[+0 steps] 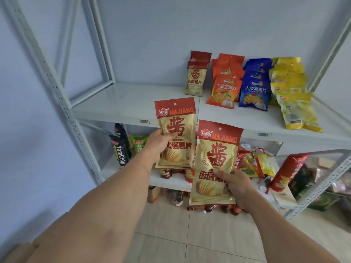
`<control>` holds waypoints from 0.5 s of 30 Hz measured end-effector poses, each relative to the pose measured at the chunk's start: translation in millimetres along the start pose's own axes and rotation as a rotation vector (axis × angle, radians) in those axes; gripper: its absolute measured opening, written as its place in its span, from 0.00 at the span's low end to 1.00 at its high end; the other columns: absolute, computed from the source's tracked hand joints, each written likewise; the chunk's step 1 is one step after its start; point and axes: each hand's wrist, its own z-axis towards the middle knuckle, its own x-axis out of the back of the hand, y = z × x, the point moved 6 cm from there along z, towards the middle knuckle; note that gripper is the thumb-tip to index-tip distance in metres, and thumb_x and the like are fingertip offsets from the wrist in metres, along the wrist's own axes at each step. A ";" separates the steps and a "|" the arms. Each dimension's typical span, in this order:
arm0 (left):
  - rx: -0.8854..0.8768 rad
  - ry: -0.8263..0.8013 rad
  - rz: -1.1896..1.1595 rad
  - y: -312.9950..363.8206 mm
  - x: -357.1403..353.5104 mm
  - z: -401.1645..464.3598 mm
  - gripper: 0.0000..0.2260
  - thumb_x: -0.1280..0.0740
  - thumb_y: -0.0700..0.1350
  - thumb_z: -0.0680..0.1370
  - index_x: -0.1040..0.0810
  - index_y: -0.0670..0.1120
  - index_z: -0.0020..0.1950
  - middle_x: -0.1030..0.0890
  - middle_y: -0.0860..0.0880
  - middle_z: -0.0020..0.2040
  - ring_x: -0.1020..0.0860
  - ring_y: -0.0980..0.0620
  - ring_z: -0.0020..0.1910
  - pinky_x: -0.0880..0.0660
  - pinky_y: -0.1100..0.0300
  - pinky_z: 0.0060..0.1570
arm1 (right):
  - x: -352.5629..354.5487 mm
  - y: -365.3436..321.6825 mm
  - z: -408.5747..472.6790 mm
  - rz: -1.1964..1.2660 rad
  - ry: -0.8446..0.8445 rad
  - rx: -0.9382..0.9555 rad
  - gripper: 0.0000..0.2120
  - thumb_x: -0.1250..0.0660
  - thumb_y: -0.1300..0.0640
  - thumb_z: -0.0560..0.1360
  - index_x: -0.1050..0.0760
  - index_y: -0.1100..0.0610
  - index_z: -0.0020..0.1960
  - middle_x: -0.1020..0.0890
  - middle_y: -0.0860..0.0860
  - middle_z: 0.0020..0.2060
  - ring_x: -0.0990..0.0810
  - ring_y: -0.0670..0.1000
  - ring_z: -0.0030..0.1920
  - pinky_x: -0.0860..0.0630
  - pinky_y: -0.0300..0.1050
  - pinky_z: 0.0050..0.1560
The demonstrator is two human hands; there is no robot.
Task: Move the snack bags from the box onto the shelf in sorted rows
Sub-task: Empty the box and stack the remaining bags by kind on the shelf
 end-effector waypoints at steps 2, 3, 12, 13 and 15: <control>-0.009 0.005 -0.005 10.5 -6.6 27.2 0.10 0.24 0.46 0.75 0.22 0.50 0.53 0.14 0.48 0.51 0.16 0.45 0.51 0.21 0.41 0.58 | 0.5 -15.4 23.0 0.017 -0.003 0.017 0.13 0.25 0.59 0.73 0.20 0.63 0.55 0.13 0.58 0.46 0.13 0.61 0.46 0.18 0.62 0.53; -0.020 0.007 -0.012 17.6 -9.9 46.0 0.11 0.24 0.47 0.75 0.22 0.50 0.54 0.14 0.48 0.52 0.16 0.45 0.51 0.21 0.40 0.57 | 0.0 -24.5 39.0 0.021 -0.007 0.023 0.13 0.25 0.59 0.74 0.20 0.63 0.55 0.13 0.59 0.47 0.13 0.61 0.47 0.18 0.62 0.53; -0.088 -0.072 -0.011 92.2 -33.7 211.4 0.12 0.26 0.45 0.76 0.21 0.47 0.58 0.14 0.48 0.51 0.15 0.48 0.48 0.22 0.55 0.39 | -23.0 -115.1 177.0 0.054 0.040 0.089 0.15 0.26 0.58 0.74 0.21 0.65 0.56 0.13 0.60 0.47 0.14 0.63 0.47 0.19 0.64 0.55; -0.096 -0.084 -0.006 102.2 -37.6 230.1 0.12 0.26 0.45 0.76 0.20 0.47 0.58 0.14 0.48 0.51 0.15 0.48 0.47 0.22 0.55 0.38 | -24.7 -124.8 193.8 0.065 0.049 0.100 0.15 0.25 0.58 0.73 0.21 0.65 0.57 0.13 0.61 0.47 0.14 0.63 0.48 0.19 0.64 0.55; -0.103 -0.101 -0.010 118.2 -45.6 265.2 0.10 0.26 0.45 0.77 0.20 0.47 0.57 0.14 0.48 0.50 0.16 0.48 0.47 0.23 0.56 0.38 | -27.9 -141.7 225.0 0.080 0.059 0.122 0.15 0.25 0.58 0.73 0.21 0.64 0.56 0.13 0.60 0.48 0.14 0.63 0.48 0.20 0.64 0.56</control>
